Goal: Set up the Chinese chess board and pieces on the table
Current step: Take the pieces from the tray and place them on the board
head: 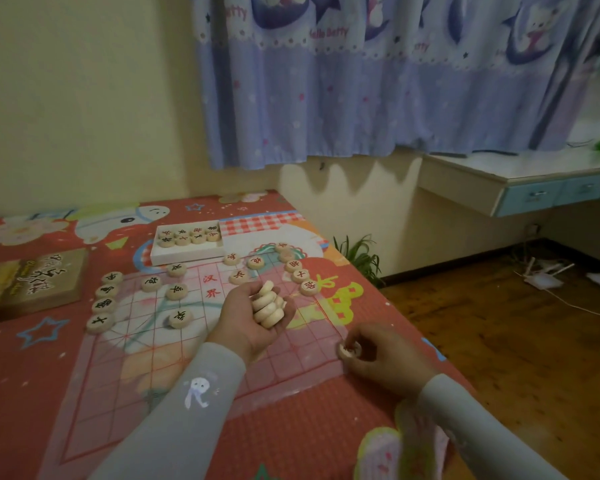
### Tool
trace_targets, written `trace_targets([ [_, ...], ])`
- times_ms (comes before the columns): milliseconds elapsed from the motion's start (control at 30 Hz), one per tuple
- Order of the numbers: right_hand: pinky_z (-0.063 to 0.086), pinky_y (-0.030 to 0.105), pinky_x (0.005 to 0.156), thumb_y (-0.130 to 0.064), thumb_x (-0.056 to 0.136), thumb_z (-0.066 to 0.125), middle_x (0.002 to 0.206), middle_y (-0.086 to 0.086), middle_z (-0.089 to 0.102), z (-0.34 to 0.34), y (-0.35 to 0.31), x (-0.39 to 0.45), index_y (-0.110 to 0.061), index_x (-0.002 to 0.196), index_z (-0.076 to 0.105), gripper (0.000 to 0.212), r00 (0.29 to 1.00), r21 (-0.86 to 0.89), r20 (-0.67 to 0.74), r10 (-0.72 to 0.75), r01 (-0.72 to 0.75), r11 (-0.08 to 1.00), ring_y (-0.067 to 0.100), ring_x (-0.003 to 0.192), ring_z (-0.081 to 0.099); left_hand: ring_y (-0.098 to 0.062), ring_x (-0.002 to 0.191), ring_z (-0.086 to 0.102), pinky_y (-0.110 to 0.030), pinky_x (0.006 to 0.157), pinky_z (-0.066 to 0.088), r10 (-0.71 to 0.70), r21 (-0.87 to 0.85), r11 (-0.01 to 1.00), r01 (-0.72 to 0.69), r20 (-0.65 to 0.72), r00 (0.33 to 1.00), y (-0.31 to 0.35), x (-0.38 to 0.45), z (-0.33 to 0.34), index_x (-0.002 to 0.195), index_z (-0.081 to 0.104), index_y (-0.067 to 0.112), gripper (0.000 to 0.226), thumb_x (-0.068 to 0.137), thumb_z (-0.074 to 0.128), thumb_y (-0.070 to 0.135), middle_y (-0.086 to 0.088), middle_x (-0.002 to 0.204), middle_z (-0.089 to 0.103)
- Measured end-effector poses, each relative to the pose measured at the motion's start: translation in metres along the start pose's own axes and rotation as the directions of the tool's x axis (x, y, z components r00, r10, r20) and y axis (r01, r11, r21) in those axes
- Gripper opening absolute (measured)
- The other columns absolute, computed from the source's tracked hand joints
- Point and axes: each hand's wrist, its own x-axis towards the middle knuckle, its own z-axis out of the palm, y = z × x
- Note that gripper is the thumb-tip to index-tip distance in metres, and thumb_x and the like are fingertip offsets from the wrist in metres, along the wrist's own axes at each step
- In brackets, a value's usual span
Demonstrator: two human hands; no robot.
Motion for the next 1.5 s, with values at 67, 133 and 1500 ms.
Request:
trace_targets([
  [67,0.042,0.013,0.074,-0.045,0.080,0.067,0.100,-0.019,0.058,-0.002,0.000,0.002,-0.033,0.094,0.062,0.019,1.000,-0.020,0.016,-0.011,0.011,1.000,0.001,0.090,0.054,-0.021,0.065,0.034,-0.037,0.060,0.058,-0.013,0.010,1.000,0.012,0.018,1.000,-0.003,0.001,-0.002,0.090,0.056,0.014,0.014,0.090,0.050,0.027,-0.006,0.079,0.034],
  [133,0.037,0.009,0.069,-0.047,0.082,0.066,0.102,-0.017,0.057,-0.005,-0.004,0.005,-0.033,0.093,0.063,0.018,1.000,-0.006,-0.020,-0.011,0.011,1.000,0.001,0.092,0.054,-0.019,0.062,0.028,-0.037,0.063,0.059,-0.009,0.035,0.999,0.009,0.006,1.000,-0.007,0.001,-0.003,0.084,0.055,0.015,0.013,0.088,0.051,0.026,-0.004,0.077,0.030],
  [1500,0.056,0.034,0.084,-0.008,0.075,0.078,0.096,0.001,0.071,0.034,-0.087,0.082,-0.016,0.093,0.065,0.024,0.949,0.675,-0.315,0.018,0.210,0.707,0.020,0.092,0.069,-0.019,0.066,0.053,-0.026,0.050,0.054,0.032,0.080,0.996,-0.027,-0.062,0.998,0.018,-0.025,-0.014,0.078,0.057,0.008,0.022,0.088,0.050,0.026,-0.005,0.074,0.048],
])
